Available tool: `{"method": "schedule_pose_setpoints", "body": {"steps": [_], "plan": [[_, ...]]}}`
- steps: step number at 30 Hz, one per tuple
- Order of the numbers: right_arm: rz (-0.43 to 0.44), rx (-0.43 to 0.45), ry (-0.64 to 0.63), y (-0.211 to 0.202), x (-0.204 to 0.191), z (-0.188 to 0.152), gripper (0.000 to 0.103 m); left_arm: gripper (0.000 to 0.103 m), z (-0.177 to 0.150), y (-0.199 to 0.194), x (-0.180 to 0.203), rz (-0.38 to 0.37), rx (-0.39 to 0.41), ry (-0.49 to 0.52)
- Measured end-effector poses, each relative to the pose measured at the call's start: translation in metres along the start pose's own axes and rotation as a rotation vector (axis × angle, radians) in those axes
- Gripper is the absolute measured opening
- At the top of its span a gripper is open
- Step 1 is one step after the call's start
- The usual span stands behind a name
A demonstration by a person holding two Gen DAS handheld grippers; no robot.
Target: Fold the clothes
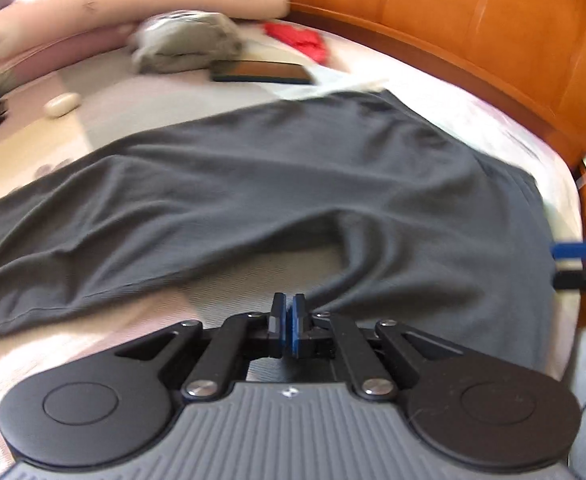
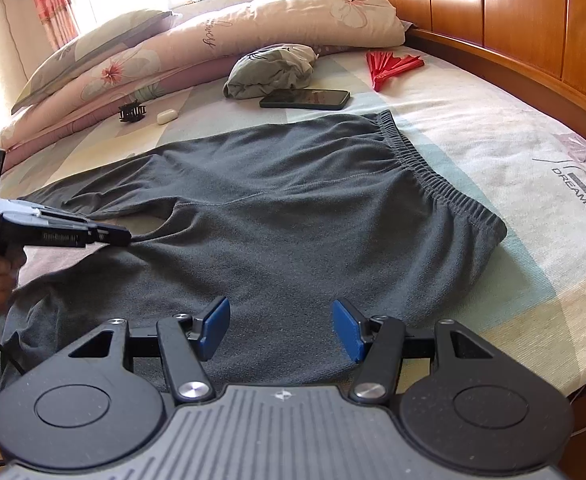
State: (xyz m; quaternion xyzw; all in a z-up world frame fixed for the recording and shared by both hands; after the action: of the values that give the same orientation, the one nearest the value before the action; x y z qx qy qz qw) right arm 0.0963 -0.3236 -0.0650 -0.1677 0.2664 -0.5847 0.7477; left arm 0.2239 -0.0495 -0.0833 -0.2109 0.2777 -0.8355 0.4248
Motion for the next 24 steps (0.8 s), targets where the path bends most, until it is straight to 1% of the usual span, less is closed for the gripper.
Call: {"method": "schedule_pose_setpoints", "body": {"steps": [6, 8, 11, 14, 15, 19, 20, 21, 22, 23, 24], "plan": [[0.003, -0.005, 0.006, 0.001, -0.001, -0.001, 0.062, 0.005, 0.007, -0.028, -0.014, -0.046, 0.065, -0.098], [0.009, -0.010, -0.003, 0.003, -0.004, -0.001, 0.062, 0.006, 0.003, -0.036, -0.015, -0.064, 0.057, -0.140], [0.020, -0.015, -0.010, 0.005, -0.008, -0.002, 0.062, 0.012, -0.012, -0.047, -0.019, -0.086, 0.016, -0.221], [0.032, -0.019, -0.019, 0.007, -0.014, -0.002, 0.062, 0.013, -0.031, -0.059, -0.021, -0.062, -0.014, -0.280], [0.036, -0.020, -0.024, 0.007, -0.016, -0.002, 0.062, 0.013, -0.036, -0.064, -0.023, -0.052, -0.006, -0.289], [0.054, -0.023, -0.038, 0.008, -0.024, -0.002, 0.062, 0.014, -0.042, -0.084, -0.040, 0.007, 0.045, -0.316], [0.056, -0.024, -0.039, 0.008, -0.026, -0.002, 0.062, 0.018, -0.041, -0.084, -0.044, 0.023, 0.045, -0.306], [0.058, -0.023, -0.041, 0.008, -0.028, -0.002, 0.062, 0.024, -0.040, -0.085, -0.048, 0.039, 0.043, -0.293], [0.060, -0.023, -0.043, 0.008, -0.029, -0.002, 0.062, 0.027, -0.040, -0.083, -0.048, 0.044, 0.035, -0.266], [0.061, -0.022, -0.045, 0.007, -0.031, -0.002, 0.063, 0.034, -0.040, -0.081, -0.047, 0.047, 0.024, -0.239], [0.063, -0.021, -0.046, 0.007, -0.032, -0.002, 0.063, 0.036, -0.042, -0.077, -0.044, 0.039, 0.009, -0.214]]}}
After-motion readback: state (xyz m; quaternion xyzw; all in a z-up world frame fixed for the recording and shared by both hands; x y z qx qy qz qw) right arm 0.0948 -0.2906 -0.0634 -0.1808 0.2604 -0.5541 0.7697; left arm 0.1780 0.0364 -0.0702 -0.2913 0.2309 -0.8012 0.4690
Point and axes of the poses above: each gripper's, at about its wrist camera, not at the fingertips, and y roughly the way its jaws point, x to its right, z to its top, the point moved 2 cm from there along y, roughly the way its jaws point, and after that the axes turned 9 degrees about x, right-handed, at the moved point
